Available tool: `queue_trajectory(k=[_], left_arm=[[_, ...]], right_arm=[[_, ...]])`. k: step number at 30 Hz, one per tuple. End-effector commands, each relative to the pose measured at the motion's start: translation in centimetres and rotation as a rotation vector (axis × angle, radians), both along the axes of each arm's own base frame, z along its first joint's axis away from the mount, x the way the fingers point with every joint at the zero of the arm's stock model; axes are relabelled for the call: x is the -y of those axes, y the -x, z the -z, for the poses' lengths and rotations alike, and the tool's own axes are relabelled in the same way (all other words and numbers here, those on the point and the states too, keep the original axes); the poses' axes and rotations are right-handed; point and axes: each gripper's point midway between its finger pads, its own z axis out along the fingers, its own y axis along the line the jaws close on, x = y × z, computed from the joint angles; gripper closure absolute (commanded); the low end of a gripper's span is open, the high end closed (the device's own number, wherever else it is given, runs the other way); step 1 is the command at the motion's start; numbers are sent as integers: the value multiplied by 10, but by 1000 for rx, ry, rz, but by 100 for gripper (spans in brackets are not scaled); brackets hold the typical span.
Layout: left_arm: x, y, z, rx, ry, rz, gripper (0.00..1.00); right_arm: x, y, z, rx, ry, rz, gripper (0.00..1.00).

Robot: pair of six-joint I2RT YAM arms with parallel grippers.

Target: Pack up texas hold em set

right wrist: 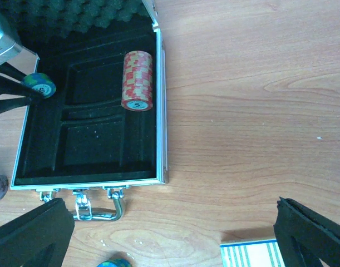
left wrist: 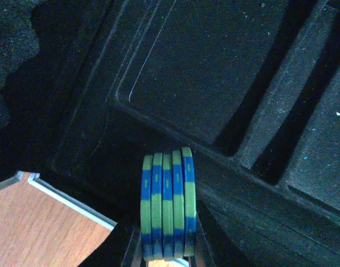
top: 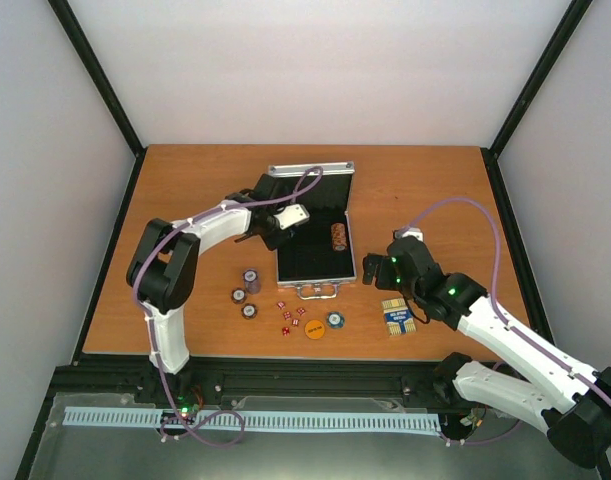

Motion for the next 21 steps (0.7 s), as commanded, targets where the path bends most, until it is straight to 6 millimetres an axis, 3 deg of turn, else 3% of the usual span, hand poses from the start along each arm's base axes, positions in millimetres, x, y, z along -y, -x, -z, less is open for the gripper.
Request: queue_trajectory(k=[1, 6, 18, 21], left_arm=[[4, -18, -3, 43, -8, 37, 99], [2, -20, 9, 27, -38, 38, 99], [-12, -28, 12, 89, -103, -6, 99], [-12, -36, 5, 132, -97, -21, 90]], right_arm=[[1, 1, 3, -3, -11, 9, 0], [4, 2, 7, -12, 0, 12, 0], [4, 6, 19, -41, 3, 5, 0], [4, 6, 19, -42, 5, 5, 0]])
